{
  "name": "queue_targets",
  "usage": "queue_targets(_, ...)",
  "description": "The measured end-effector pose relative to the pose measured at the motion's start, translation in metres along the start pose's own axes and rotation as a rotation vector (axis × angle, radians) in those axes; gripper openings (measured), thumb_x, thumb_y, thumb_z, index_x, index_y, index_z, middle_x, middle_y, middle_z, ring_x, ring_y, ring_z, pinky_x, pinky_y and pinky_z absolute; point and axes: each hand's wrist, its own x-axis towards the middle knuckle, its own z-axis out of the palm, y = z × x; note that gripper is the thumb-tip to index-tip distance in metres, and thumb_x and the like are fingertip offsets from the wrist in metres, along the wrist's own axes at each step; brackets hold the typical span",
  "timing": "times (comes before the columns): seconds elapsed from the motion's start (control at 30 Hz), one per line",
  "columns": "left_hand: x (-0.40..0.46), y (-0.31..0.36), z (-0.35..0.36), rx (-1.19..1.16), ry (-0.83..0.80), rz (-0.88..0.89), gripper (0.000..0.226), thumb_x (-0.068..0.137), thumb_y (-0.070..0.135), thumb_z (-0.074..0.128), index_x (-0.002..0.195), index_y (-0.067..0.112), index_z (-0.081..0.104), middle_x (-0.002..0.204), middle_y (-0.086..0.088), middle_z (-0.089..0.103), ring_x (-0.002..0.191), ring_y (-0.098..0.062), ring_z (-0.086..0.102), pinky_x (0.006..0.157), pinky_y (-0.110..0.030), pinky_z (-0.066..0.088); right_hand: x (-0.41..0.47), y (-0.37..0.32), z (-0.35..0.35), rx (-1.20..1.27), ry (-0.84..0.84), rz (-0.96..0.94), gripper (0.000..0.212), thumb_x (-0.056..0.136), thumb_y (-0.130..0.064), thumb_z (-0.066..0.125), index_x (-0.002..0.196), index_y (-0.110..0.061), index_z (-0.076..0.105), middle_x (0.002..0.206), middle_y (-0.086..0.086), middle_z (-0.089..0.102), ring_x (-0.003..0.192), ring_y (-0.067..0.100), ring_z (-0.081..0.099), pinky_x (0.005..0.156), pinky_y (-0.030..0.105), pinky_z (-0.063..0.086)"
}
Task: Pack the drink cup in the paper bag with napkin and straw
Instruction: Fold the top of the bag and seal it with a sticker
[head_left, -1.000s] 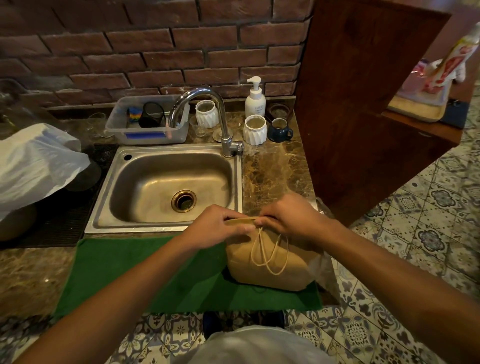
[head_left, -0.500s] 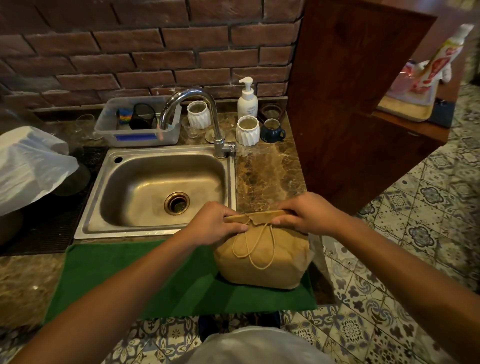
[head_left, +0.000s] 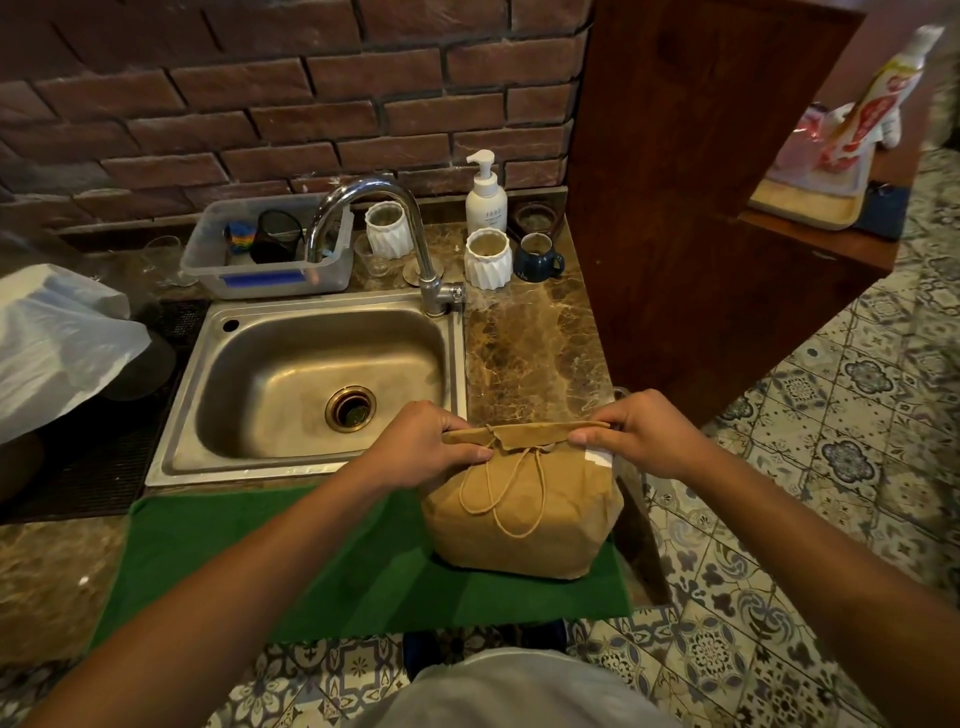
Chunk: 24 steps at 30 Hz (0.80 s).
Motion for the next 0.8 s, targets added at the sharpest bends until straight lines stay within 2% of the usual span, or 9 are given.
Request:
queue_targets(0.2,0.002,0.002,-0.002,0.035,-0.003,-0.015,0.007,0.082,0.036,0.082,0.084,0.028,0.083,0.070,0.011,0.076,0.069,-0.009,0.071,0.064,-0.034,0.052,-0.006,-0.002,0.003,0.024,-0.004,0.025,0.036,0.085,-0.064,0.062,0.082,-0.032,0.079,0.053,-0.008,0.059,0.047,0.009,0.050,0.047,0.028,0.034)
queue_targets(0.27,0.000,0.002,-0.001,0.038,0.001,-0.015,0.008,0.082,0.035,0.082,0.084,0.028,0.083,0.071,0.009,0.077,0.071,-0.013,0.072,0.064,-0.036,0.054,-0.011,0.001,0.001,0.089,-0.021,0.103,0.037,0.086,-0.063,0.061,0.091,-0.031,0.079,0.068,-0.008,0.070,0.058,0.009,0.062,0.053,0.020,0.041)
queue_targets(0.33,-0.002,-0.001,-0.003,0.028,0.018,-0.026,0.008,0.082,0.036,0.082,0.084,0.028,0.084,0.072,0.009,0.077,0.072,-0.014,0.073,0.063,-0.035,0.053,-0.018,0.012,-0.005,0.245,0.066,0.229,0.038,0.094,-0.058,0.054,0.103,-0.029,0.077,0.084,-0.007,0.076,0.074,0.004,0.070,0.063,0.016,0.050)
queue_targets(0.47,-0.009,-0.011,-0.010,0.043,0.052,-0.066,0.016,0.082,0.037,0.082,0.088,0.023,0.084,0.074,0.006,0.079,0.073,-0.018,0.073,0.067,-0.042,0.055,-0.030,0.069,-0.009,0.434,0.379,0.539,0.026,0.102,-0.034,0.058,0.108,-0.015,0.075,0.090,0.005,0.078,0.078,0.021,0.074,0.061,0.027,0.056)
queue_targets(0.53,-0.013,-0.012,-0.012,0.034,0.067,-0.089,0.016,0.082,0.036,0.082,0.088,0.021,0.084,0.075,0.003,0.079,0.073,-0.019,0.073,0.067,-0.040,0.055,-0.035,0.106,0.001,0.399,0.408,0.688,0.022,0.101,-0.028,0.060,0.109,-0.011,0.073,0.092,0.007,0.076,0.079,0.024,0.072,0.065,0.039,0.060)
queue_targets(0.57,-0.015,-0.012,-0.012,0.030,0.074,-0.099,0.015,0.082,0.035,0.082,0.087,0.021,0.084,0.074,0.003,0.079,0.072,-0.017,0.073,0.064,-0.038,0.054,-0.036,0.123,0.009,0.366,0.390,0.742,0.021,0.099,-0.030,0.063,0.107,-0.014,0.073,0.093,0.007,0.076,0.082,0.026,0.072,0.073,0.047,0.062)
queue_targets(0.63,-0.016,-0.010,-0.012,0.030,0.084,-0.110,0.012,0.082,0.032,0.082,0.087,0.021,0.084,0.072,0.006,0.078,0.063,-0.004,0.069,0.057,-0.026,0.049,-0.037,0.143,0.026,0.303,0.324,0.808,0.017,0.094,-0.038,0.068,0.102,-0.023,0.072,0.101,0.007,0.075,0.093,0.029,0.071,0.087,0.056,0.060)
queue_targets(0.7,-0.016,-0.008,-0.011,0.039,0.086,-0.113,0.011,0.082,0.032,0.082,0.088,0.023,0.084,0.071,0.013,0.077,0.060,0.003,0.064,0.054,-0.013,0.045,-0.031,0.148,0.041,0.263,0.295,0.822,0.028,0.093,-0.044,0.069,0.109,-0.021,0.072,0.109,0.010,0.074,0.101,0.031,0.070,0.092,0.054,0.057)
queue_targets(0.8,-0.015,-0.005,-0.009,0.053,0.094,-0.106,0.011,0.082,0.034,0.082,0.088,0.025,0.084,0.072,0.013,0.077,0.063,0.001,0.065,0.055,-0.015,0.045,-0.018,0.146,0.051,0.220,0.299,0.810,0.045,0.095,-0.046,0.066,0.109,-0.004,0.073,0.108,0.018,0.074,0.100,0.034,0.067,0.090,0.045,0.053)
